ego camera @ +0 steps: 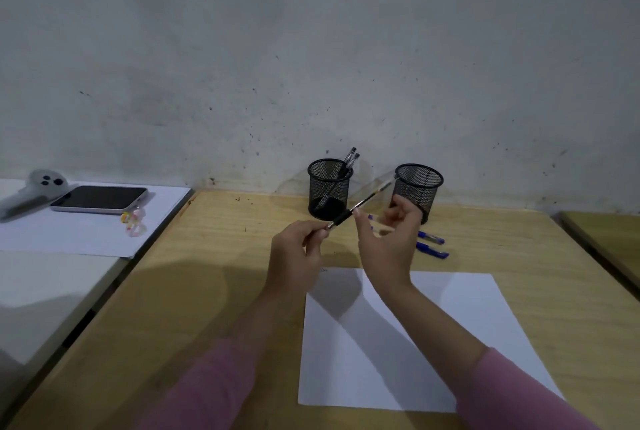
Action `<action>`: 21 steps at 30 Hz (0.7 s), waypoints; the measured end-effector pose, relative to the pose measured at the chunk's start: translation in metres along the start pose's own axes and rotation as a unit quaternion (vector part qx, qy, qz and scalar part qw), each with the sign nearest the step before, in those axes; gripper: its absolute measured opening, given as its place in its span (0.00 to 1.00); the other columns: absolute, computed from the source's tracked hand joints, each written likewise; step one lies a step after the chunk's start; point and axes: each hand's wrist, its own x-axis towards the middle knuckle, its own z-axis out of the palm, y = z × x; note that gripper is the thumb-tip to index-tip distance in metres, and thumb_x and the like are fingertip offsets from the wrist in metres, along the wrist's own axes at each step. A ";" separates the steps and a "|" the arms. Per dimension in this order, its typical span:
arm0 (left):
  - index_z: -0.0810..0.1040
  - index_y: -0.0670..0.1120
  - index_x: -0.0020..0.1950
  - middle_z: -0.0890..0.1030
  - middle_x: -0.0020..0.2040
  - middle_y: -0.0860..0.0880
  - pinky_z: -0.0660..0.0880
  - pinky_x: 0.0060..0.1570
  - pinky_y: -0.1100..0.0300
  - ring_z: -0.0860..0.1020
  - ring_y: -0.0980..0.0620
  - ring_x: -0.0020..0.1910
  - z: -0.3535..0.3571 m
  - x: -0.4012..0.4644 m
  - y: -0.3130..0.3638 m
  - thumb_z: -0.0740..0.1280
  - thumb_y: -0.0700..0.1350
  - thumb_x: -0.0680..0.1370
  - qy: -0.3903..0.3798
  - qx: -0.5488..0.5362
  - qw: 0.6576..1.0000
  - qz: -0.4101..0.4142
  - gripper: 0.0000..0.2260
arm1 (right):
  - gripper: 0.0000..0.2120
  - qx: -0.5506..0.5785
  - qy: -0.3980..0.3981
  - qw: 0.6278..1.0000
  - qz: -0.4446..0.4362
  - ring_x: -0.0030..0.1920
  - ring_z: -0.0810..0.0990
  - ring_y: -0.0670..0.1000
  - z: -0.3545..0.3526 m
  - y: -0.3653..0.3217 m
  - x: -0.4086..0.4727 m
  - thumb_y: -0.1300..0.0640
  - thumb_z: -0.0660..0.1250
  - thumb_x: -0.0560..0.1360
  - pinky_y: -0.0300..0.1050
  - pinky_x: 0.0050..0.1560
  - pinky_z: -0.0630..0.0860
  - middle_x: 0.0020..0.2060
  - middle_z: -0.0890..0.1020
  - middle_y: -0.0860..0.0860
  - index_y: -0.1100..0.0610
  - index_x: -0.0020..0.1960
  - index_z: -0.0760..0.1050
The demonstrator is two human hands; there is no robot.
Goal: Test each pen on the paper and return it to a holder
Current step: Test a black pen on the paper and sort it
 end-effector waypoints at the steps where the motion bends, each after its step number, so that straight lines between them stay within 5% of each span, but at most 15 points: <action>1: 0.82 0.43 0.51 0.83 0.43 0.48 0.77 0.43 0.63 0.80 0.54 0.44 0.000 -0.001 0.002 0.65 0.35 0.75 -0.006 -0.008 1.000 -0.001 0.09 | 0.20 0.027 -0.020 0.999 0.039 0.42 0.74 0.45 0.001 -0.002 -0.001 0.55 0.74 0.71 0.36 0.43 0.74 0.44 0.74 0.50 0.54 0.58 0.69; 4: 0.81 0.42 0.51 0.83 0.44 0.48 0.78 0.44 0.64 0.81 0.53 0.45 0.000 -0.001 0.009 0.66 0.35 0.75 -0.025 -0.025 0.999 0.009 0.09 | 0.05 0.022 -0.117 0.993 0.024 0.34 0.75 0.47 0.000 -0.005 -0.001 0.55 0.68 0.75 0.43 0.37 0.74 0.32 0.76 0.50 0.52 0.42 0.74; 10: 0.83 0.43 0.50 0.82 0.42 0.49 0.72 0.42 0.73 0.79 0.56 0.43 0.000 0.001 0.017 0.71 0.38 0.71 -0.030 -0.028 0.999 -0.001 0.08 | 0.08 0.007 -0.137 0.990 0.042 0.29 0.75 0.42 0.000 -0.006 0.004 0.56 0.64 0.78 0.43 0.35 0.72 0.30 0.77 0.49 0.53 0.40 0.74; 15: 0.83 0.43 0.48 0.83 0.39 0.49 0.76 0.40 0.67 0.80 0.55 0.39 0.001 0.004 0.028 0.70 0.39 0.73 -0.063 0.010 0.998 0.004 0.06 | 0.12 0.070 -0.120 0.979 0.152 0.29 0.70 0.46 0.008 -0.006 0.006 0.59 0.62 0.79 0.43 0.34 0.68 0.28 0.73 0.48 0.56 0.37 0.74; 19: 0.83 0.45 0.43 0.83 0.38 0.51 0.72 0.34 0.66 0.79 0.55 0.37 -0.013 -0.009 0.014 0.66 0.38 0.75 -0.092 0.052 0.991 -0.078 0.07 | 0.13 0.143 0.045 0.939 0.310 0.20 0.65 0.45 -0.013 0.002 0.055 0.60 0.61 0.78 0.37 0.21 0.62 0.27 0.67 0.51 0.56 0.34 0.70; 21: 0.83 0.44 0.43 0.83 0.37 0.51 0.73 0.36 0.66 0.79 0.56 0.37 -0.026 -0.020 0.000 0.66 0.36 0.74 -0.076 0.069 0.991 -0.089 0.06 | 0.13 0.135 0.085 0.940 0.300 0.22 0.63 0.47 -0.034 0.009 0.079 0.59 0.60 0.78 0.35 0.19 0.60 0.27 0.65 0.51 0.56 0.34 0.70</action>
